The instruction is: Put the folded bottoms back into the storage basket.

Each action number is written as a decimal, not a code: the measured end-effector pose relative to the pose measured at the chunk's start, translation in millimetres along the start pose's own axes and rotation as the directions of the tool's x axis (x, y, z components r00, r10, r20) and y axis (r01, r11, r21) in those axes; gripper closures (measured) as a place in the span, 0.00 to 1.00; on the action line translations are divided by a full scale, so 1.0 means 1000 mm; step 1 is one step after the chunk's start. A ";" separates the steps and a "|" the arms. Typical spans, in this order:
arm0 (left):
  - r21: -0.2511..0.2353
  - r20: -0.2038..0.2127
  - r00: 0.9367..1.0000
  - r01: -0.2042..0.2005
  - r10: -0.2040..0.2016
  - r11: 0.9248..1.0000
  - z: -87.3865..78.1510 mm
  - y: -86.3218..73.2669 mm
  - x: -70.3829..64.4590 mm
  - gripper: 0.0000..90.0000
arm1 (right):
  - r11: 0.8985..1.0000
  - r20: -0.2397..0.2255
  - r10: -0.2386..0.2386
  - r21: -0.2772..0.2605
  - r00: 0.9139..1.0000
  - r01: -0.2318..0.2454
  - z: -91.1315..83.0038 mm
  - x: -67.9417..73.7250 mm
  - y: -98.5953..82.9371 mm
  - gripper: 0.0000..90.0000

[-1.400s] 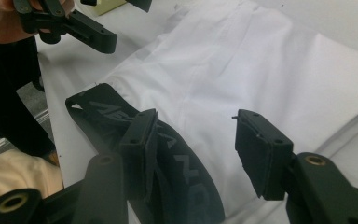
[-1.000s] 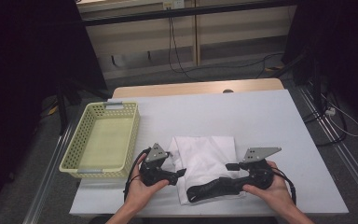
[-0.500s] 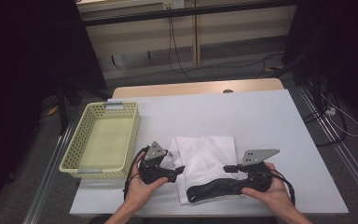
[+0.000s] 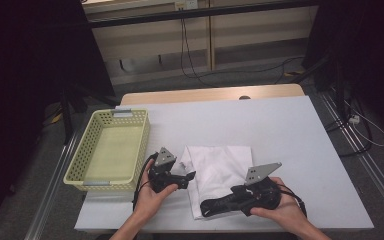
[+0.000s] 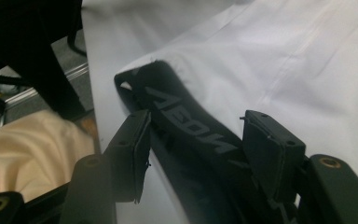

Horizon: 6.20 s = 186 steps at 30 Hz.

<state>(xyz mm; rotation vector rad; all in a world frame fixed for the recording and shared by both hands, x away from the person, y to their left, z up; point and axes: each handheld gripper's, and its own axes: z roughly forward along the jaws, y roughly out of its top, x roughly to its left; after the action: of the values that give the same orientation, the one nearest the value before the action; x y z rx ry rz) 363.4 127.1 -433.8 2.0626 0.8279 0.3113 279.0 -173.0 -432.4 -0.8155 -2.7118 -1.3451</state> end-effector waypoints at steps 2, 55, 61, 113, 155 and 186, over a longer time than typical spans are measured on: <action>-0.009 0.000 1.000 0.017 -0.017 1.000 0.002 0.003 0.003 0.12 | 1.000 -0.019 0.003 0.016 1.000 -0.002 0.001 0.001 -0.002 0.47; 0.189 -0.003 0.999 0.043 -0.043 0.981 0.063 0.030 0.040 0.40 | 0.997 -0.018 -0.053 0.062 0.998 0.054 0.012 0.010 -0.008 0.51; 0.203 0.006 1.000 0.001 -0.003 0.979 0.066 0.032 0.036 0.45 | 0.996 -0.018 -0.061 0.065 0.998 0.062 0.012 0.010 -0.008 0.51; 0.126 0.059 0.998 0.012 -0.019 0.992 0.059 0.046 0.028 0.92 | 0.957 0.070 -0.261 0.150 0.963 0.248 0.017 0.026 -0.004 0.55; 0.127 0.073 0.994 0.069 -0.078 0.990 0.067 0.046 0.034 0.92 | 0.928 0.146 -0.355 0.176 0.924 0.328 0.023 0.030 0.001 0.92; 0.147 0.084 0.993 0.072 -0.085 0.987 0.069 0.044 0.040 0.91 | 0.938 0.140 -0.338 0.135 0.931 0.321 0.024 0.022 -0.005 0.51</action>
<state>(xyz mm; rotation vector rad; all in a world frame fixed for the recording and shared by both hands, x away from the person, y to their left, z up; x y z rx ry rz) 447.0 92.4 -442.3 2.1537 0.8964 0.1170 262.7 -148.0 -446.2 -0.4931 -3.1303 -1.2057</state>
